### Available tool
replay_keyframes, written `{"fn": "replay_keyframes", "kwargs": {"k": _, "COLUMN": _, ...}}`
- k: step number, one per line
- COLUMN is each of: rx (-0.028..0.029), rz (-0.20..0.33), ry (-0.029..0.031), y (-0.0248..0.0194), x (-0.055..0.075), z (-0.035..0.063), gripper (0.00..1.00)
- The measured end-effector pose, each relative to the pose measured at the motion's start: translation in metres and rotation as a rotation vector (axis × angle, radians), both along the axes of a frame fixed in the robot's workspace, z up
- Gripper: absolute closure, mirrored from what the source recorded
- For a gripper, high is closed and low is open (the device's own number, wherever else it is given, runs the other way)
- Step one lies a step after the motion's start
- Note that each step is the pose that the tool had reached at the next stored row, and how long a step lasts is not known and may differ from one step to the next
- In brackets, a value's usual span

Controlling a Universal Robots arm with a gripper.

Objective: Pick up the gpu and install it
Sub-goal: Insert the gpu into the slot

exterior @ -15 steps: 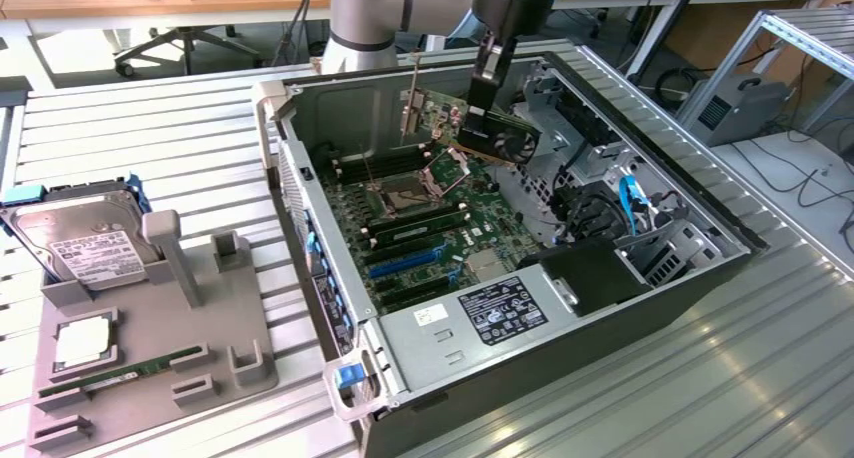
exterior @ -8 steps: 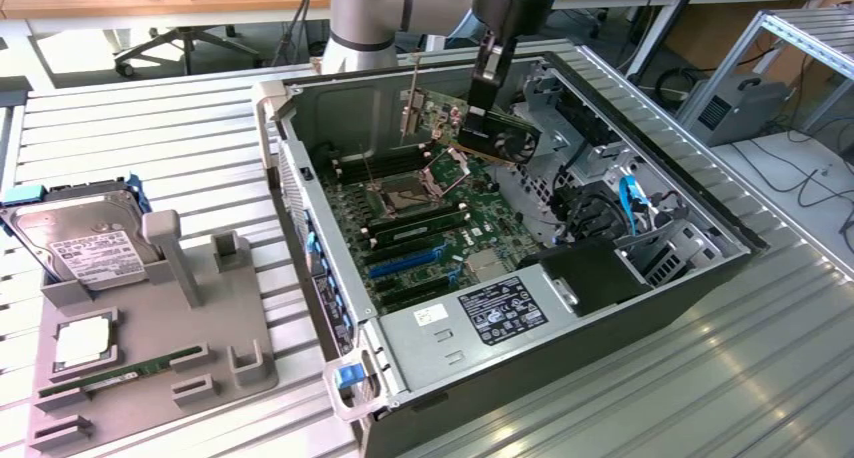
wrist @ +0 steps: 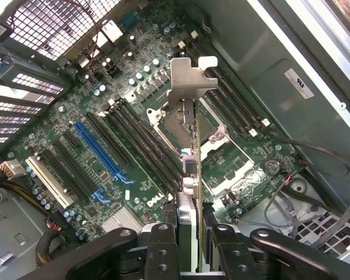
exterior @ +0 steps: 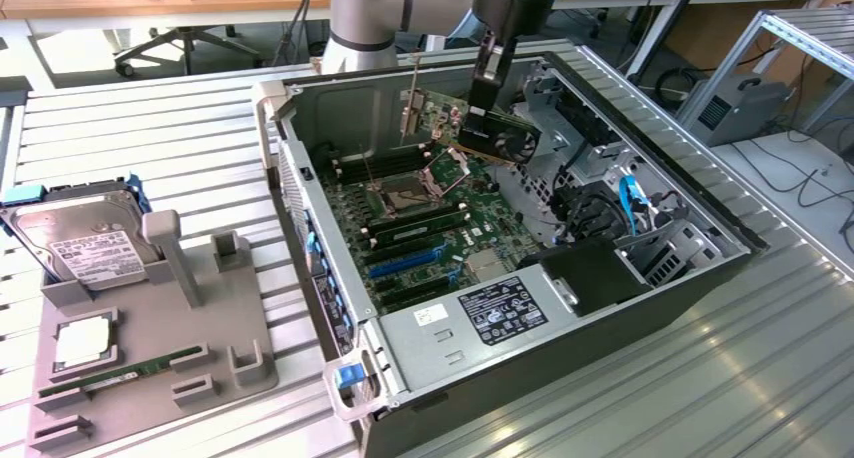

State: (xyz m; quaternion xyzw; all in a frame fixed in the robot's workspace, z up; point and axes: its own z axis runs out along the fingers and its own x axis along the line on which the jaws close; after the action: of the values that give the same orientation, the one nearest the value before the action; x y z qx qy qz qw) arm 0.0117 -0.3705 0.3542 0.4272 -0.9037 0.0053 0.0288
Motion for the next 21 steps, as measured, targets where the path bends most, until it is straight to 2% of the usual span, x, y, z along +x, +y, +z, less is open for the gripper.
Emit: {"fn": "replay_keyframes", "kwargs": {"k": 21, "rx": 0.0001, "rz": 0.031, "ry": 0.0000, "y": 0.0000, "x": 0.0000, "z": 0.0000, "gripper": 0.73}}
